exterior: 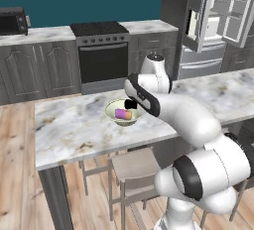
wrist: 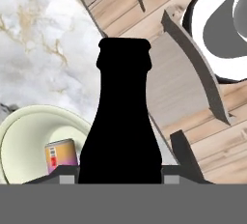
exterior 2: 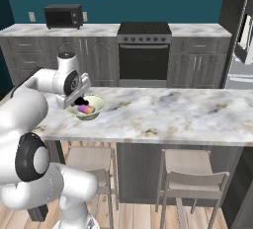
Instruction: Open the fridge, grab two sodas, and place both sodas inside the bowl with ice on the dining counter.
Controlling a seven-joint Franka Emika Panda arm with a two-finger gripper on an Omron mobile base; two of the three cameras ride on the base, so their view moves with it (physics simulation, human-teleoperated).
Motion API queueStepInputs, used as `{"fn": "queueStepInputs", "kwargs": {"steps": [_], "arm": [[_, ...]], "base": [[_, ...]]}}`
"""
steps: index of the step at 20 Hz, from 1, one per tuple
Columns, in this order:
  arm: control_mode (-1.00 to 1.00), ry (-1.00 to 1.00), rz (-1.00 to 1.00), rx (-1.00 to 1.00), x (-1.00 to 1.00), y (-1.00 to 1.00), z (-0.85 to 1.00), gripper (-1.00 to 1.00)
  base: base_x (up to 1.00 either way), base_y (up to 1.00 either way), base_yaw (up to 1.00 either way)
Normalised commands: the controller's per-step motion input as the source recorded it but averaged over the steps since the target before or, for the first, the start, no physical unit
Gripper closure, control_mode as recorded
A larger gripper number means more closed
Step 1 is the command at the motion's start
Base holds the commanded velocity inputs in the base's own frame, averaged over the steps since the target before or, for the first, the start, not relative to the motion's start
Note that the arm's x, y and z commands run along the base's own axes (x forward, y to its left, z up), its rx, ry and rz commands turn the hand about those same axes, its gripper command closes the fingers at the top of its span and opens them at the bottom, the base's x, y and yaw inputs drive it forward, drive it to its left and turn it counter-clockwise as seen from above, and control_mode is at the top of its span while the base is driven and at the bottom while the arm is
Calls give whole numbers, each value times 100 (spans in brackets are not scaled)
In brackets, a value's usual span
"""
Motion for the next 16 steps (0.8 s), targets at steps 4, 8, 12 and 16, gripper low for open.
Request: {"fn": "queueStepInputs", "kwargs": {"steps": [4,8,12,16], "arm": [[-100,5,0,0,27,1,-34,100],[-100,6,0,0,27,9,-32,100],[-100,7,0,0,24,13,-11,100],[-100,10,0,0,23,17,-1,100]], "base": [[0,0,0],[0,0,0],[0,0,0],[0,0,0]]}}
